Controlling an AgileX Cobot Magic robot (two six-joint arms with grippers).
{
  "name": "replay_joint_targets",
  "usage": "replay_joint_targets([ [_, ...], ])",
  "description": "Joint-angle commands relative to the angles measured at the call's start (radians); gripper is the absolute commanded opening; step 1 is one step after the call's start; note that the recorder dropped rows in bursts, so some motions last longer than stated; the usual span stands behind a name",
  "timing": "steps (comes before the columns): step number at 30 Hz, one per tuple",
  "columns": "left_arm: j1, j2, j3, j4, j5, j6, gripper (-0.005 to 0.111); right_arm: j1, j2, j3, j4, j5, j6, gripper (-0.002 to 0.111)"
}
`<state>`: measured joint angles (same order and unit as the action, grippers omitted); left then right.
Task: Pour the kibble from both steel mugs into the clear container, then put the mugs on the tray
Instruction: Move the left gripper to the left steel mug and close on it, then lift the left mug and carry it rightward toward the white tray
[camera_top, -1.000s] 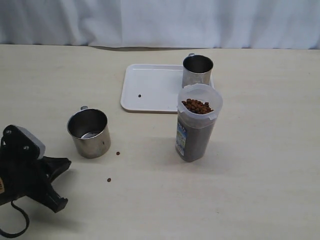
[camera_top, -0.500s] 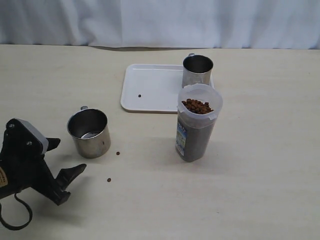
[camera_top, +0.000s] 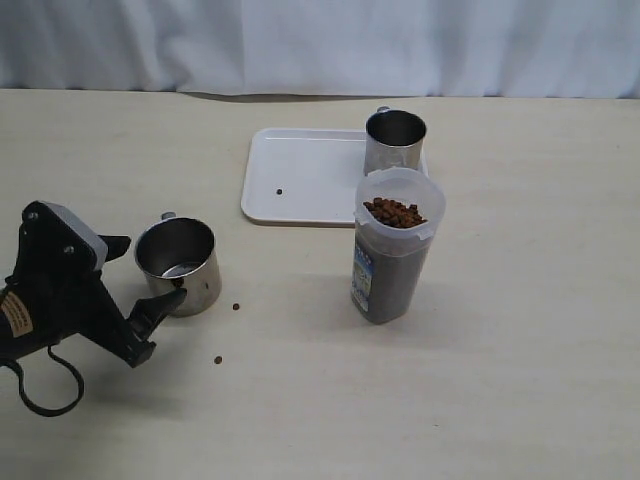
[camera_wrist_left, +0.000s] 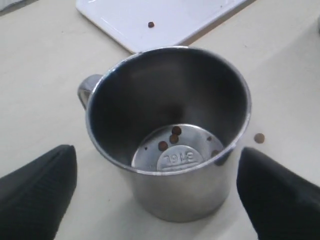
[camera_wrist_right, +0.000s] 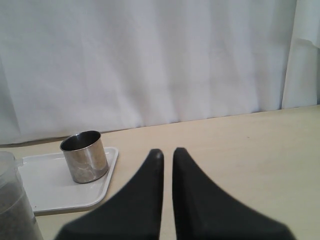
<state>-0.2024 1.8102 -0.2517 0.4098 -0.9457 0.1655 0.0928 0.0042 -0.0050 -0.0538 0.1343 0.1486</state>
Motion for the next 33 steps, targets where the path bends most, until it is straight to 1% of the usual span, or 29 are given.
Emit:
replay_joint_targets([
  [1,-0.002,0.063,-0.029,0.0,-0.002,-0.01,0.064,0.003,-0.004,0.005,-0.001,-0.002,-0.008,0.005],
  [3,-0.002,0.118,-0.046,0.001,-0.018,-0.01,0.064,0.003,-0.004,0.005,-0.001,-0.002,-0.008,0.005],
  [4,-0.002,0.135,-0.051,-0.003,-0.062,-0.029,0.064,0.003,-0.004,0.005,-0.001,-0.002,-0.008,0.005],
  [8,-0.002,0.165,-0.062,-0.003,-0.152,-0.012,0.064,0.003,-0.004,0.005,-0.001,-0.002,-0.008,0.005],
  [15,-0.002,0.173,-0.113,-0.003,-0.149,-0.039,0.064,0.003,-0.004,0.005,-0.001,-0.002,-0.008,0.005],
  [20,-0.002,0.24,-0.166,-0.003,-0.151,-0.077,0.064,0.003,-0.004,0.005,-0.001,-0.002,-0.008,0.005],
  [23,-0.002,0.271,-0.181,-0.001,-0.182,-0.086,0.064,0.003,-0.004,0.005,-0.001,-0.002,-0.008,0.005],
  [27,-0.002,0.275,-0.181,-0.004,-0.275,-0.08,0.063,0.003,-0.004,0.005,-0.001,-0.002,-0.008,0.005],
  [33,-0.002,0.275,-0.181,-0.004,-0.275,-0.08,0.063,0.003,-0.004,0.005,-0.001,-0.002,-0.008,0.005],
])
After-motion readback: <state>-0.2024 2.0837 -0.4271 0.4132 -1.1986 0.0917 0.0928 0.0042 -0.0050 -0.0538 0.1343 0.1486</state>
